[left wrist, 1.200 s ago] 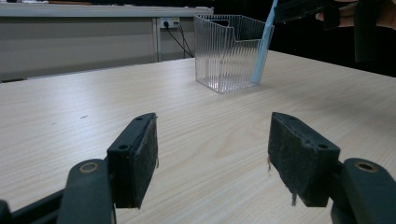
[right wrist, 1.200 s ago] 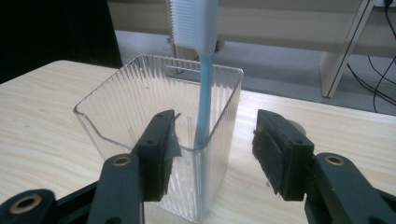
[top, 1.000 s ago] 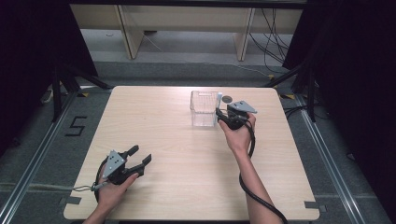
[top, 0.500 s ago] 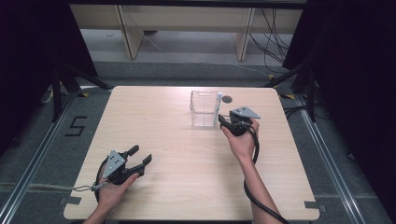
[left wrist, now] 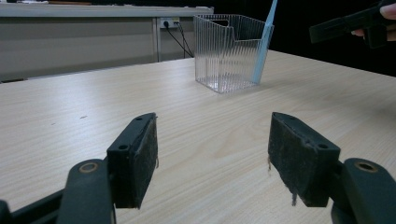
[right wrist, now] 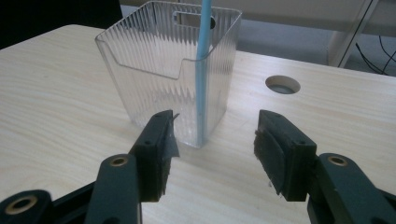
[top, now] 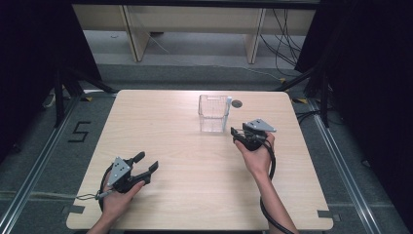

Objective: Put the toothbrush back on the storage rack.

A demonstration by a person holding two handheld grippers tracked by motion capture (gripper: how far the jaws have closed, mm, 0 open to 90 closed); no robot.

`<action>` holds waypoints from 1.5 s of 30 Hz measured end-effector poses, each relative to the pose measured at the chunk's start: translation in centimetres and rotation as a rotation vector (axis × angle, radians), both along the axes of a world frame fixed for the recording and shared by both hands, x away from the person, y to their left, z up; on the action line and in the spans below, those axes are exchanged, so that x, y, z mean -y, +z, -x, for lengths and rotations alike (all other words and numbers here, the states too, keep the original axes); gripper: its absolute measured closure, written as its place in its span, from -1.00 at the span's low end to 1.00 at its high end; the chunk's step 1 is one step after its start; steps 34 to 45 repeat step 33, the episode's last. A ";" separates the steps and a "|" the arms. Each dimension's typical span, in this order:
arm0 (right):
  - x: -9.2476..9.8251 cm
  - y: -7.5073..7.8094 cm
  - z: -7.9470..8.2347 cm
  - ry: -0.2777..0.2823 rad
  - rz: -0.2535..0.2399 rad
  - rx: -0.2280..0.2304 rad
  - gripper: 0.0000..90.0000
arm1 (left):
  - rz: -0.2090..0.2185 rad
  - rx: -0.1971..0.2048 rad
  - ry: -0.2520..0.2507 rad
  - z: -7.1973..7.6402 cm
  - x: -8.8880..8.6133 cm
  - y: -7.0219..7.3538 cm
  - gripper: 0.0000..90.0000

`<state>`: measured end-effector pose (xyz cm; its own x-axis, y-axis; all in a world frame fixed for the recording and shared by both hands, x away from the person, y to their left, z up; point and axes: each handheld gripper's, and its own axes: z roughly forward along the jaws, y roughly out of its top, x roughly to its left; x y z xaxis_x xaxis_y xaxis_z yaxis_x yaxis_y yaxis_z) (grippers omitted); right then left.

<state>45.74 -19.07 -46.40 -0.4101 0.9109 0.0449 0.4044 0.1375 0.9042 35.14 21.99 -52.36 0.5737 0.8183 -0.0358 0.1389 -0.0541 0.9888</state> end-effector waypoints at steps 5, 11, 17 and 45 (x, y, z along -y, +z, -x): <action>0.1 -0.4 0.9 0.010 0.002 0.003 0.05 | 0.000 0.001 0.000 0.0 0.0 0.0 -0.27; 0.5 -1.1 2.3 0.026 -0.001 0.000 0.05 | 0.004 0.005 0.000 0.0 0.0 0.0 -0.27; 0.8 -2.0 3.9 0.030 -0.004 -0.015 0.05 | 0.003 0.005 0.001 0.0 0.0 0.0 -0.27; 1.2 -3.2 5.9 0.041 -0.027 -0.033 0.06 | 0.011 0.001 0.002 0.0 0.0 0.0 -0.27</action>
